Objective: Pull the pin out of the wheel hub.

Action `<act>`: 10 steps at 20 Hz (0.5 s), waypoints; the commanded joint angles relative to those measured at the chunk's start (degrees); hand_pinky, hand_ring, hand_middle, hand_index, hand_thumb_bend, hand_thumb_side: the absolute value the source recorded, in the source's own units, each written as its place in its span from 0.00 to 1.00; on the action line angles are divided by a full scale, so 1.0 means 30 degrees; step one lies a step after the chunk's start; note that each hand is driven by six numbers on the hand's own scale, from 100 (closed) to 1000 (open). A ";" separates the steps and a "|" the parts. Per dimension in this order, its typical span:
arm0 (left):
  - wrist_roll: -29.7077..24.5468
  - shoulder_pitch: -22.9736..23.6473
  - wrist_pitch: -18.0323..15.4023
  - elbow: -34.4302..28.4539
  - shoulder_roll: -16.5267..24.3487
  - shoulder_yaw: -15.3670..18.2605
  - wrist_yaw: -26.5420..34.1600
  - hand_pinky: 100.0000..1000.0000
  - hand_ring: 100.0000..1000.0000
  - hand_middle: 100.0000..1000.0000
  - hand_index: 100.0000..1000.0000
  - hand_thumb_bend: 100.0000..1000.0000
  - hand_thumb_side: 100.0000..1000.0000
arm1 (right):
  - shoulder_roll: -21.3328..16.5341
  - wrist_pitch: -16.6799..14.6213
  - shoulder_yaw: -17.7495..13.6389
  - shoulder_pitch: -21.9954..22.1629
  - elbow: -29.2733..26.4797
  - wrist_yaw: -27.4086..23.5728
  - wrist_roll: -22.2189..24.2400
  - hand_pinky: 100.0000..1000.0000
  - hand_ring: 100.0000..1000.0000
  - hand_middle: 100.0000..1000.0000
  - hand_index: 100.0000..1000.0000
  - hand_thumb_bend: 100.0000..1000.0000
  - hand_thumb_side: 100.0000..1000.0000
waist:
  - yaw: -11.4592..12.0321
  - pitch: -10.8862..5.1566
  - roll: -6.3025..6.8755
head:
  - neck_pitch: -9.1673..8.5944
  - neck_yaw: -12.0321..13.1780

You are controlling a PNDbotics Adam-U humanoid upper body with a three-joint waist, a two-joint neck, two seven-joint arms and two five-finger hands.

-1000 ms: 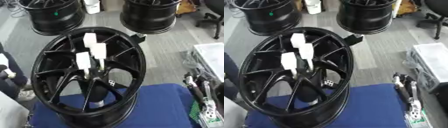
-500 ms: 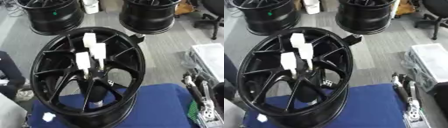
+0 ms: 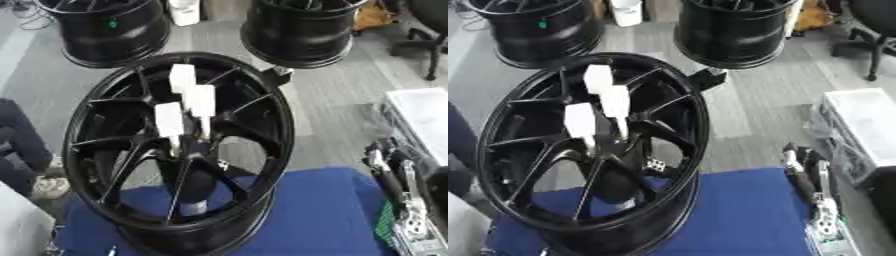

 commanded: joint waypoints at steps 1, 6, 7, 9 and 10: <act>0.0307 0.0901 0.1762 -0.3023 -0.2082 0.1377 0.1299 0.67 0.56 0.59 0.71 0.51 0.46 | -0.0115 -0.0039 -0.0163 -0.0259 -0.0275 -0.0075 -0.0106 0.64 0.54 0.50 0.56 0.00 0.57 | 0.0101 -0.0103 -0.0092 | -0.0035 -0.0131; 0.0270 0.1790 0.4163 -0.4739 -0.5554 0.2071 0.0454 0.66 0.55 0.57 0.70 0.49 0.45 | -0.0049 -0.0042 -0.0191 -0.0171 -0.0299 -0.0100 -0.0103 0.64 0.54 0.50 0.56 0.00 0.56 | 0.0457 -0.0146 -0.0284 | -0.0035 -0.0116; 0.0208 0.1936 0.4410 -0.4836 -0.5706 0.2060 0.0290 0.66 0.54 0.57 0.70 0.48 0.45 | -0.0045 -0.0049 -0.0181 -0.0174 -0.0307 -0.0106 -0.0084 0.64 0.54 0.50 0.56 0.00 0.56 | 0.0467 -0.0148 -0.0299 | -0.0035 -0.0057; 0.0134 0.2062 0.4743 -0.4817 -0.5765 0.2019 0.0102 0.66 0.53 0.56 0.69 0.46 0.46 | -0.0044 -0.0050 -0.0187 -0.0180 -0.0311 -0.0120 -0.0083 0.64 0.54 0.50 0.56 0.00 0.56 | 0.0460 -0.0144 -0.0311 | -0.0035 -0.0008; 0.0106 0.2059 0.4867 -0.4766 -0.5776 0.1989 0.0036 0.66 0.53 0.56 0.69 0.46 0.46 | -0.0039 -0.0054 -0.0185 -0.0189 -0.0310 -0.0114 -0.0076 0.64 0.54 0.50 0.56 0.00 0.56 | 0.0446 -0.0144 -0.0319 | -0.0035 -0.0010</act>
